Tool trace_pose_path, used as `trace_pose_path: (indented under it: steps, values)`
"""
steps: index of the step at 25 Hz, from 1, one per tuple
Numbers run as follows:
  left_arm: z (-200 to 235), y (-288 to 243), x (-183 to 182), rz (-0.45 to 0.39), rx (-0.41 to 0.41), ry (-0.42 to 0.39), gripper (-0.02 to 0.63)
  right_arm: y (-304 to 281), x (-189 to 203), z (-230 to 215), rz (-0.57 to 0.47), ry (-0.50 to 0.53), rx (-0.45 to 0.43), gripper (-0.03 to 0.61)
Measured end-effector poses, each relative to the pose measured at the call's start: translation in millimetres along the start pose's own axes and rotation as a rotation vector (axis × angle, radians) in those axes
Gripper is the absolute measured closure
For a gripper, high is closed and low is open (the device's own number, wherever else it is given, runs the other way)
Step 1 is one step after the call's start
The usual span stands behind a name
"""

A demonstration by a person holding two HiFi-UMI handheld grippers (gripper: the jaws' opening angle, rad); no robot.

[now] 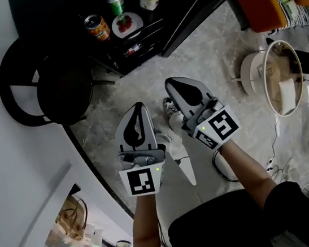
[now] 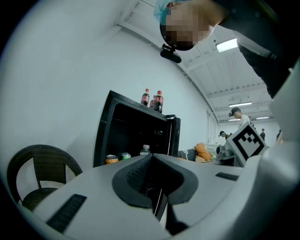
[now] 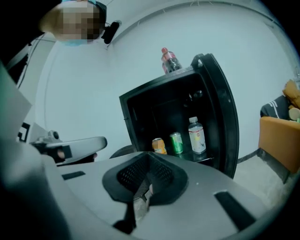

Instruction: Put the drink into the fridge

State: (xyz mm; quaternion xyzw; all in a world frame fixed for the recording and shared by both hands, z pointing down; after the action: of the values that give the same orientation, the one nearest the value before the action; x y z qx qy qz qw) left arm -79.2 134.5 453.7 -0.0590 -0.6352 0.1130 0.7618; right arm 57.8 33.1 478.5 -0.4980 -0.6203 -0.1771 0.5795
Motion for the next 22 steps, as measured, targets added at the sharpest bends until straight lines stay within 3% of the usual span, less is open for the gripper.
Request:
trace_pose_path:
  steps: [7,11,17,22]
  values:
    - [-14,20,-42,-0.033,0.059,-0.049,0.604,35,-49,37,-0.076,0.026,-0.061,0.565]
    - [-36,41,-98,-0.029,0.051,-0.076,0.604,70,-99,57,-0.101,0.022,-0.064,0.565]
    - [-35,68,-164,-0.099,0.032,-0.147,0.604,89,-148,86,-0.136,-0.014,-0.066,0.565]
    - [-36,101,-211,-0.140,0.021,-0.174,0.604,100,-197,119,-0.188,0.060,-0.114,0.565]
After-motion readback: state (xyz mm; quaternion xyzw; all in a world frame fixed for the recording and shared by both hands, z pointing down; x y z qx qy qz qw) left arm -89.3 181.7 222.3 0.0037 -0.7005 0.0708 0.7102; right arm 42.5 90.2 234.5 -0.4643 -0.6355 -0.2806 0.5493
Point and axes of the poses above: the fingertips, and each gripper's own axes: y backward along the fingers, z to its left, x out of its underside, the point moved 8 cm from there along y, backward along the fingers, and after that the axes turned 8 degrees about z, right-handed, at the moved point
